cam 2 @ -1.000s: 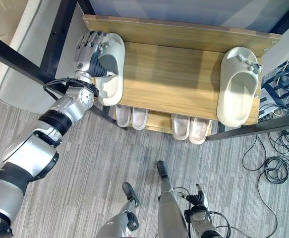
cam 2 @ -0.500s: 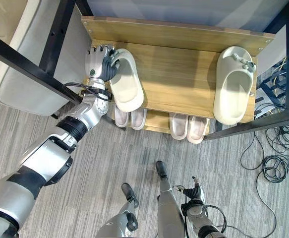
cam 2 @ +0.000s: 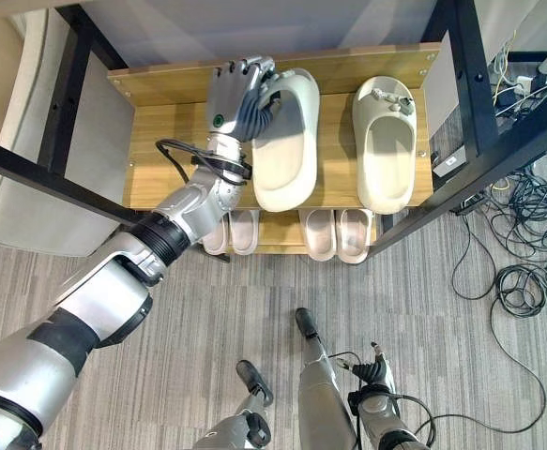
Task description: Arrange the slippers neatly on the shoe rack.
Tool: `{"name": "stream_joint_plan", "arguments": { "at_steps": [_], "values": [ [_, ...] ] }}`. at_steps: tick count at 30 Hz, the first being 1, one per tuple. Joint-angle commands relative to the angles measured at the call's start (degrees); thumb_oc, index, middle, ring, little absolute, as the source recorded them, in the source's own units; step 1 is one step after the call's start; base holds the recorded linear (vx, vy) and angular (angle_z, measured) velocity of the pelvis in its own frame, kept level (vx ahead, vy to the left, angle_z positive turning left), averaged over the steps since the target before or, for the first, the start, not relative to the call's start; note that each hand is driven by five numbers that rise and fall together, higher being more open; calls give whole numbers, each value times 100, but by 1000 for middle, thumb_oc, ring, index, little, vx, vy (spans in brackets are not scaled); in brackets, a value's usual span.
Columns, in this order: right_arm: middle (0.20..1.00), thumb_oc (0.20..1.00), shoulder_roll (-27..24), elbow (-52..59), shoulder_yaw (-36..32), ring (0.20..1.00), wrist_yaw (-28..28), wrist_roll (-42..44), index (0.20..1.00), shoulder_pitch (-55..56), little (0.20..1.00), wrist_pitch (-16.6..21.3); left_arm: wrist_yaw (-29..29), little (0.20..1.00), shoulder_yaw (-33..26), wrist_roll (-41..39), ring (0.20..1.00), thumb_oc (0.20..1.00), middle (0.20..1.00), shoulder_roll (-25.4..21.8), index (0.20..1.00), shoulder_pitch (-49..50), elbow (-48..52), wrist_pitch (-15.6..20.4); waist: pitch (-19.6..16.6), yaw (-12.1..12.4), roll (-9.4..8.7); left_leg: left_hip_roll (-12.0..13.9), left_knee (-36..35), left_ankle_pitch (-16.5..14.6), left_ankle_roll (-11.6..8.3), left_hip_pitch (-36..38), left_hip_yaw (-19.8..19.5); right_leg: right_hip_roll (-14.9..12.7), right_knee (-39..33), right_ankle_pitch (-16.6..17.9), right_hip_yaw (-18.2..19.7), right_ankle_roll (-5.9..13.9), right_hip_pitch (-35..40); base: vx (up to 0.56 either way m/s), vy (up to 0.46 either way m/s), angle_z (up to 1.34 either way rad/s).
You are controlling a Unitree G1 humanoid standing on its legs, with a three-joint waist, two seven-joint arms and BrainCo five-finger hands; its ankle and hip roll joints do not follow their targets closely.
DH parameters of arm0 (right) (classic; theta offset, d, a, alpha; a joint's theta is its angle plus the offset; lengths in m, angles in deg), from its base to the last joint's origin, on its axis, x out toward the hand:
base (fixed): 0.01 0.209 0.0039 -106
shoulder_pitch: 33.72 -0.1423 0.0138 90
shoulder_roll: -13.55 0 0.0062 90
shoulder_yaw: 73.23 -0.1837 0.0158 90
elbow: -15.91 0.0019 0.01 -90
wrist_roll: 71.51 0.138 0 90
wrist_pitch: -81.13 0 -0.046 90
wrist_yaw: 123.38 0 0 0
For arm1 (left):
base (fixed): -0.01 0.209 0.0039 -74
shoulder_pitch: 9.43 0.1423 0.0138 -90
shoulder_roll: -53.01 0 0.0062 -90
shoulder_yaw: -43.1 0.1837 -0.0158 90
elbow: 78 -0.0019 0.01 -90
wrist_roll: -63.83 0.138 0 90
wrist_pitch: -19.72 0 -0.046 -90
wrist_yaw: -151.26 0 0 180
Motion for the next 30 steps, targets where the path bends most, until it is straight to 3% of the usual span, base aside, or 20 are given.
{"name": "stream_joint_plan", "arguments": {
  "at_steps": [1, 8, 16, 30],
  "values": [
    [1000, 1000, -243, -323, 132, 1000, -132, -1, 1000, -103, 1000, 47, -222, 200, -384, 274, 200, 200, 200, -73, 200, -566, -651, -11, 76, -139, 6, 509, 23, -38, -621, 31, -541, -333, -524, -19, -509, 531, 435, 5, -14, -17],
    [1000, 1000, -185, -373, 225, 1000, -193, -3, 1000, -216, 1000, 86, -295, 200, -362, 174, 200, 200, 200, -6, 200, -773, -1221, -151, 157, -193, 6, 551, 23, -6, -631, -60, -488, -263, -488, 24, -406, 523, 252, 0, -27, -5],
    [1000, 1000, -173, -474, 256, 1000, -188, 73, 1000, -406, 1000, 106, -157, 200, -277, 297, 200, 200, 200, 142, 200, -730, -1454, -238, 41, -79, 102, 552, 23, -12, -628, -126, -542, -273, -425, 25, -405, 509, 103, 32, -24, -4],
    [1000, 1000, -246, -518, 201, 1000, -146, 199, 1000, -391, 1000, 83, -153, 200, -357, -31, 200, 200, 200, 425, 200, -818, -1300, -30, -12, -171, 213, 516, 23, -72, -618, -106, -518, -259, -327, -29, -295, 473, -3, 22, -7, 0]
  ]
}}
